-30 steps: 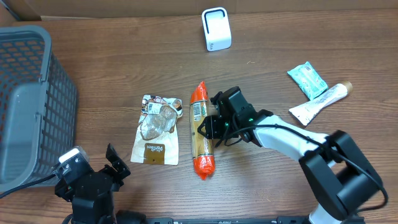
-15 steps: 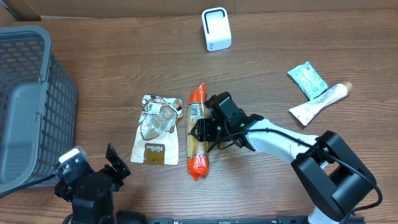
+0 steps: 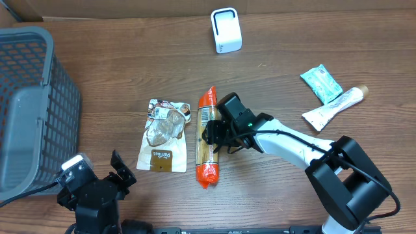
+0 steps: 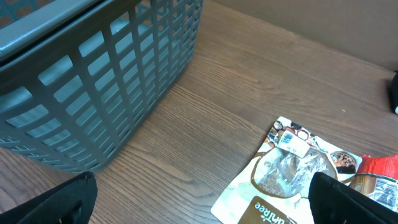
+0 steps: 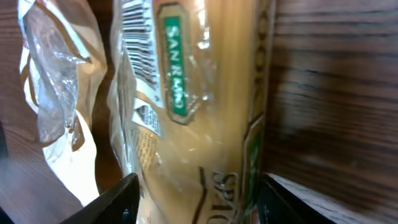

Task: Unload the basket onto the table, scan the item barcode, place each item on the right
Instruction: 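Close the right gripper around the middle of the spaghetti tube, then lift the spaghetti tube upright with the right gripper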

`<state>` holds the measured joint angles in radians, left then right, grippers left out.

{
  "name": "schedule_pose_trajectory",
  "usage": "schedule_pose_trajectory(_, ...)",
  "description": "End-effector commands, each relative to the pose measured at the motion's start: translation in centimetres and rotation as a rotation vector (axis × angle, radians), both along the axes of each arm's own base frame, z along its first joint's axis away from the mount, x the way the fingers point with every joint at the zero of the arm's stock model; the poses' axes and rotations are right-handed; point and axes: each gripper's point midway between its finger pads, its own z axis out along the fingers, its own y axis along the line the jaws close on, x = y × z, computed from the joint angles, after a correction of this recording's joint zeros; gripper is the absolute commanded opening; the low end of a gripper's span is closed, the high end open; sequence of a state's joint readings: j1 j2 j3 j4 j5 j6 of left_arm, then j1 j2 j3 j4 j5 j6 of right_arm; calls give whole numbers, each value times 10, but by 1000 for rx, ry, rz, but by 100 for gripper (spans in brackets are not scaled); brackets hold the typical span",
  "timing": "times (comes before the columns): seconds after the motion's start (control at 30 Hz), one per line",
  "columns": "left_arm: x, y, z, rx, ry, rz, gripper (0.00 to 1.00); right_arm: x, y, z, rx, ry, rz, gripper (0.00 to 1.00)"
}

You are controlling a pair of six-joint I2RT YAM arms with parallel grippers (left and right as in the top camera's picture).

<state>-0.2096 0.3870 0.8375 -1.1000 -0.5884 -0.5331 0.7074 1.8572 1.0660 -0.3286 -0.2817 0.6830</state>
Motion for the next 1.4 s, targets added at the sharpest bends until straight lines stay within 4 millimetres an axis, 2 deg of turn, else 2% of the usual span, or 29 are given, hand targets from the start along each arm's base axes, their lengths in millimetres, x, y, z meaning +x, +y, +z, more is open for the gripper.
schedule_pose_trajectory(0.0, -1, 2, 1, -1, -9, 16, 100, -3, 6, -5, -17, -15, 38, 60)
schedule_pose_trajectory(0.2, -1, 2, 1, -1, -9, 16, 99, -15, 14, -25, 13, 74, 28, 59)
schedule_pose_trajectory(0.23, -1, 2, 1, -1, -9, 16, 100, -16, 15, -27, 18, 86, 26, 56)
schedule_pose_trajectory(0.27, -1, 2, 1, -1, -9, 16, 100, -18, 14, -30, 16, 106, 10, 51)
schedule_pose_trajectory(0.3, -1, 2, 1, -1, -9, 16, 100, -20, 13, -33, 9, 129, -10, 25)
schedule_pose_trajectory(0.37, -1, 2, 1, -1, -9, 16, 100, -20, 13, -33, 11, 130, -9, 6)
schedule_pose_trajectory(0.4, -1, 2, 1, -1, -9, 16, 100, -20, 15, -32, 22, 134, -2, 4)
schedule_pose_trajectory(0.57, -1, 2, 1, -1, -9, 16, 99, -21, 24, -16, 121, 137, 80, 4)
schedule_pose_trajectory(0.67, -1, 2, 1, -1, -9, 16, 100, -20, 29, 13, 245, 98, 212, 4)
schedule_pose_trajectory(0.8, -1, 2, 1, -1, -9, 16, 100, -20, 27, 70, 461, 24, 385, 4)
schedule_pose_trajectory(0.93, -1, 2, 1, -1, -9, 16, 99, -15, 8, 125, 632, -38, 448, 4)
schedule_pose_trajectory(1.13, -1, 2, 1, -1, -9, 16, 100, -8, -28, 192, 789, -132, 471, 4)
schedule_pose_trajectory(1.3, -1, 2, 1, -1, -9, 16, 100, -9, -48, 225, 835, -208, 477, 4)
schedule_pose_trajectory(1.37, -1, 2, 1, -1, -9, 16, 99, -9, -52, 232, 835, -233, 474, 4)
